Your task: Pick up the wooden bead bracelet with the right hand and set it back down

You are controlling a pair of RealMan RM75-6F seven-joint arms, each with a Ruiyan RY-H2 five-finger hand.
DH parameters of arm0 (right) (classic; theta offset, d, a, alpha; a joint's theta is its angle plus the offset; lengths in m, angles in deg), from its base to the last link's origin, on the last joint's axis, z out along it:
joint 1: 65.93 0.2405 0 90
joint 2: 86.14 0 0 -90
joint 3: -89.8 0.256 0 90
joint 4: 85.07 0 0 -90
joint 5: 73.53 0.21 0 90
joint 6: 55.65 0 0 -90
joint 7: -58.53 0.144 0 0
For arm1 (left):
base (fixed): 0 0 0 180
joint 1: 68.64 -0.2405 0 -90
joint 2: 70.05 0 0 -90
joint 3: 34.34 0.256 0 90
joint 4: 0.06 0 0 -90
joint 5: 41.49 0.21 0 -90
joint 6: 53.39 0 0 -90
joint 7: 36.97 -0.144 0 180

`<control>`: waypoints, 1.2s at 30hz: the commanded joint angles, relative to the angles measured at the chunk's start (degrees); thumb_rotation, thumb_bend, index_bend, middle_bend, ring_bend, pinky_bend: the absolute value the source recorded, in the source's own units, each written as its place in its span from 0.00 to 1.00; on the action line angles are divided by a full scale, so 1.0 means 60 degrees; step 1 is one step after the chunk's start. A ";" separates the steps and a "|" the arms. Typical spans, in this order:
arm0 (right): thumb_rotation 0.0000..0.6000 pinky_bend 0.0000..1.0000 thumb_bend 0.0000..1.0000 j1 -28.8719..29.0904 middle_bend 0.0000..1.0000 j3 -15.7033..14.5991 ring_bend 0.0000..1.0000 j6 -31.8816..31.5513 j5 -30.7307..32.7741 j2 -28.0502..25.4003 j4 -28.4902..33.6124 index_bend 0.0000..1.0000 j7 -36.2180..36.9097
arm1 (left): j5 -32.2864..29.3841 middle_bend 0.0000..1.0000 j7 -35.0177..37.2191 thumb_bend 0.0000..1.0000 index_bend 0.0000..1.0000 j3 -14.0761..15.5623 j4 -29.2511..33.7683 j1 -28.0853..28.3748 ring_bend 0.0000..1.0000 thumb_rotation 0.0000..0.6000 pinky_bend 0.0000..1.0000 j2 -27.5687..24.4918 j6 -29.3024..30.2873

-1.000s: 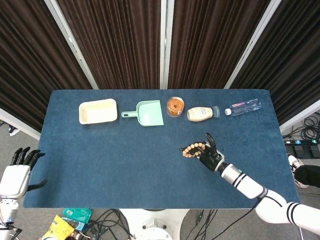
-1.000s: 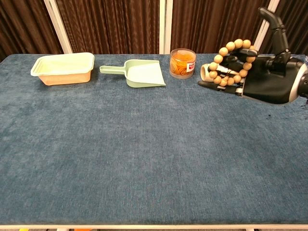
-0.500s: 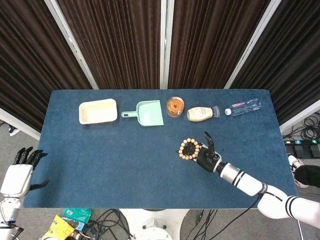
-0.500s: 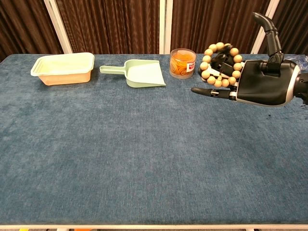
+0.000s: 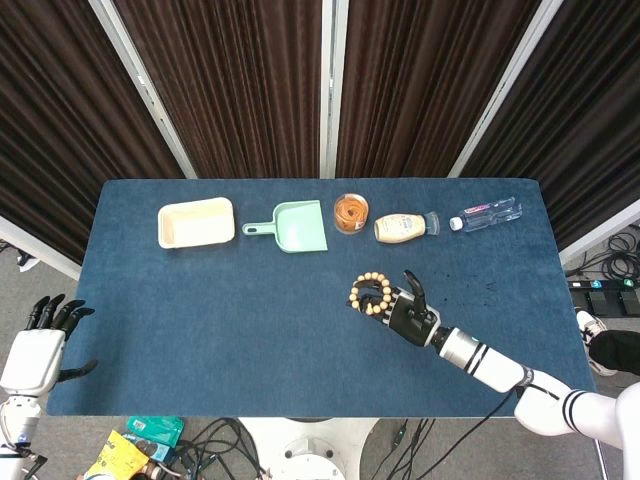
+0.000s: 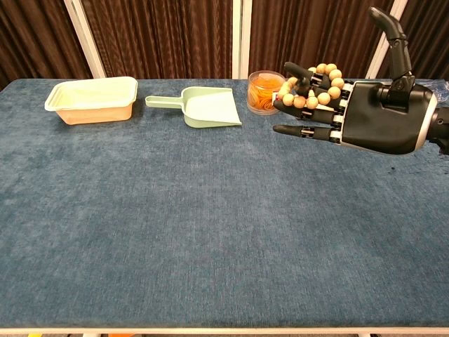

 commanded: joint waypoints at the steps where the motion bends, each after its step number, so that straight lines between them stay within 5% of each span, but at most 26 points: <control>1: 0.22 0.00 0.38 -0.0246 0.58 0.0256 0.29 0.0203 0.0882 0.0302 0.0100 0.46 -0.2699 | 0.0002 0.17 -0.0006 0.00 0.26 0.0004 0.0000 0.0002 0.04 1.00 0.05 0.0015 -0.0006; 8: 0.22 0.00 0.53 -0.0871 0.65 0.0974 0.37 0.0436 0.2518 0.0605 0.0681 0.59 -0.6892 | -0.0015 0.17 -0.0022 0.00 0.26 -0.0001 -0.0011 0.0032 0.04 1.00 0.05 0.0042 -0.0056; 15: 0.22 0.01 0.53 -0.1223 0.66 0.1352 0.38 0.0324 0.3031 0.0877 0.0798 0.60 -0.8847 | -0.0019 0.17 -0.0043 0.00 0.26 -0.0005 -0.0018 0.0073 0.04 1.00 0.05 0.0052 -0.0109; 25: 0.22 0.01 0.59 -0.1374 0.66 0.1588 0.37 0.0380 0.2845 0.1056 0.0660 0.61 -0.8911 | -0.0068 0.17 -0.0041 0.00 0.26 -0.0014 -0.0027 0.0069 0.04 1.00 0.05 0.0066 -0.0113; 36: 0.22 0.01 0.62 -0.1133 0.66 0.1671 0.37 0.1168 0.2646 0.0778 0.0611 0.47 -0.7670 | -0.0137 0.17 -0.0092 0.00 0.26 -0.0034 -0.0024 0.0137 0.04 1.00 0.05 0.0063 -0.0244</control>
